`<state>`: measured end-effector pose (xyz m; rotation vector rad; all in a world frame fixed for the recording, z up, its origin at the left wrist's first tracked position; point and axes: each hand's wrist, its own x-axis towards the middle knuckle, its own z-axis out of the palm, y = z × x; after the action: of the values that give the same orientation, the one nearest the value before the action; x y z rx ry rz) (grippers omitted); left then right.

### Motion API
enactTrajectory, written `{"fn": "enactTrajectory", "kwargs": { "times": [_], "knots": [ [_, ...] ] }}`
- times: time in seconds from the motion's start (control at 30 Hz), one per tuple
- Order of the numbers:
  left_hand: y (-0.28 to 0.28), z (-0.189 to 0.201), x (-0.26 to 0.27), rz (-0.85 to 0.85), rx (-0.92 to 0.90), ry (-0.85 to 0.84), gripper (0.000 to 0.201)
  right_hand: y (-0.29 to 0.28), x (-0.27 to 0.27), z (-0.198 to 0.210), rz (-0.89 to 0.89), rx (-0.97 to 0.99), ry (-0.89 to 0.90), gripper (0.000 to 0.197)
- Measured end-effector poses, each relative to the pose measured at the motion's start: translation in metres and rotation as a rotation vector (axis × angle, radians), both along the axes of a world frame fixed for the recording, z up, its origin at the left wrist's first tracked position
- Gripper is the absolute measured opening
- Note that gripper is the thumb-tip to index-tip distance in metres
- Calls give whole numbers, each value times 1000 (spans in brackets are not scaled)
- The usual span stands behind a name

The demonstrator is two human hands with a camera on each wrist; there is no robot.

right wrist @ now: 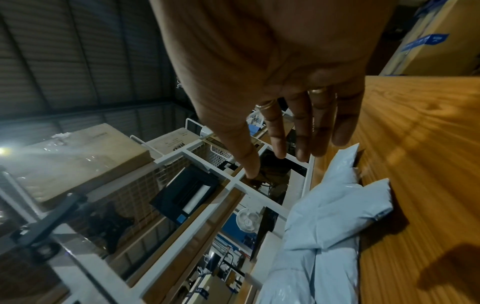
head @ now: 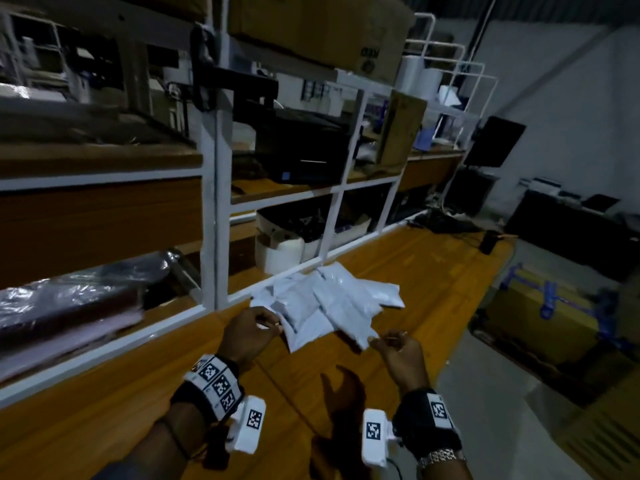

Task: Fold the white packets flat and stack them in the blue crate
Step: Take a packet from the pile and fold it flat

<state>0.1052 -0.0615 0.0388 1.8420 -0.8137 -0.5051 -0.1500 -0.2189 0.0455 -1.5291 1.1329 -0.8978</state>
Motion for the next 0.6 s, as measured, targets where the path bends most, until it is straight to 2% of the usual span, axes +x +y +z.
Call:
{"fn": "enactTrajectory", "kwargs": {
  "times": [0.1,0.23,0.33,0.47,0.6],
  "knots": [
    [-42,-2,16,-51,67,-125,12,-57,26,-15,73,29,79,39],
    [-102,4,24,-80,123,-160,18,-119,63,-47,138,86,212,57],
    [-141,5,25,-109,181,-236,20,-153,81,-71,209,118,314,78],
    [-177,-5,22,-144,248,-238,22,-174,88,-89,287,69,501,86],
    [-196,-8,12,-200,318,-245,28,-183,93,-109,333,-20,700,126]
  ]
}}
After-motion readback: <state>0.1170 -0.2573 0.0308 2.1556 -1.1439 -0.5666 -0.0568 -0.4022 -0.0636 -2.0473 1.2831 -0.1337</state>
